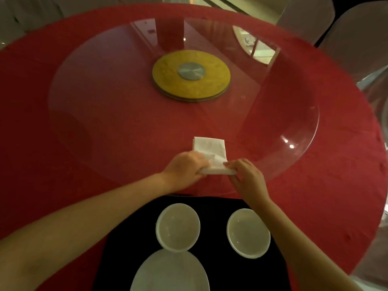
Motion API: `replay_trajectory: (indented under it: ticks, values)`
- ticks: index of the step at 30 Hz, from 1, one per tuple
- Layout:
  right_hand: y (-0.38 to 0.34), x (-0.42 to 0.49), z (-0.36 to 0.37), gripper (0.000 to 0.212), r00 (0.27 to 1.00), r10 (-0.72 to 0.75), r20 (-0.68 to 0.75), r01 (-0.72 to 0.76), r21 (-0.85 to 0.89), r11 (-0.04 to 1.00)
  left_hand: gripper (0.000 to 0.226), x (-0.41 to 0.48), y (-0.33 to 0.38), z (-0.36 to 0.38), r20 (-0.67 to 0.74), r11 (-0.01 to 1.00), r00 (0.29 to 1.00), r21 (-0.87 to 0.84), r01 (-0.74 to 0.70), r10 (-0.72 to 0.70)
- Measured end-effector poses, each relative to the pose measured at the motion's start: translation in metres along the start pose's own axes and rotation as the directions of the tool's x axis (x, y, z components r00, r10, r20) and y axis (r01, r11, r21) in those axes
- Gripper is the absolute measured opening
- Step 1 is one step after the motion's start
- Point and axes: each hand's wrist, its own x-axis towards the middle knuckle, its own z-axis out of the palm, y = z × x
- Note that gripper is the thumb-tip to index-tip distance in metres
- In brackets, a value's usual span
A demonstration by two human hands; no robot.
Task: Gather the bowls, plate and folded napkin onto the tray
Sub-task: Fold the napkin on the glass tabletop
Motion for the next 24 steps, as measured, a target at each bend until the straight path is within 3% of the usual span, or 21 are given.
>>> replay_trajectory:
  ticks: [4, 7, 9, 13, 15, 17, 21, 24]
  values:
    - [0.009, -0.027, 0.007, 0.023, 0.971, 0.050, 0.235, -0.055, 0.015, 0.998, 0.018, -0.021, 0.002, 0.029, 0.200, 0.997, 0.979, -0.041, 0.058, -0.049]
    - [0.010, -0.030, 0.006, 0.020, 0.955, 0.102, 0.278, -0.114, 0.030, 0.993, 0.025, -0.017, 0.001, 0.031, 0.313, 0.988, 0.948, -0.121, 0.099, -0.057]
    - [0.009, -0.030, 0.004, 0.019, 0.952, 0.102, 0.290, -0.119, 0.041, 0.992, 0.027, -0.007, -0.002, 0.030, 0.290, 0.969, 0.954, -0.206, 0.134, -0.070]
    - [0.007, -0.031, 0.003, 0.016, 0.948, 0.068, 0.310, -0.090, 0.057, 0.994, 0.033, 0.032, -0.010, 0.037, 0.100, 0.947, 0.984, -0.272, 0.169, -0.147]
    - [0.006, -0.032, 0.004, 0.015, 0.948, 0.046, 0.316, -0.074, 0.077, 0.994, 0.036, 0.050, -0.011, 0.047, 0.119, 0.940, 0.981, -0.288, 0.183, -0.154]
    - [0.005, -0.034, 0.003, 0.016, 0.950, 0.042, 0.309, -0.079, 0.107, 0.991, 0.040, 0.059, -0.018, 0.063, 0.205, 0.969, 0.971, -0.190, 0.159, -0.120]
    - [0.007, -0.037, 0.001, 0.018, 0.961, 0.035, 0.275, -0.097, 0.212, 0.972, 0.057, 0.054, -0.043, 0.084, 0.378, 0.981, 0.921, 0.192, 0.024, -0.096]
    - [0.007, -0.038, -0.001, 0.020, 0.964, 0.014, 0.267, -0.091, 0.276, 0.957, 0.070, 0.054, -0.051, 0.085, 0.403, 0.963, 0.908, 0.269, 0.003, -0.115]
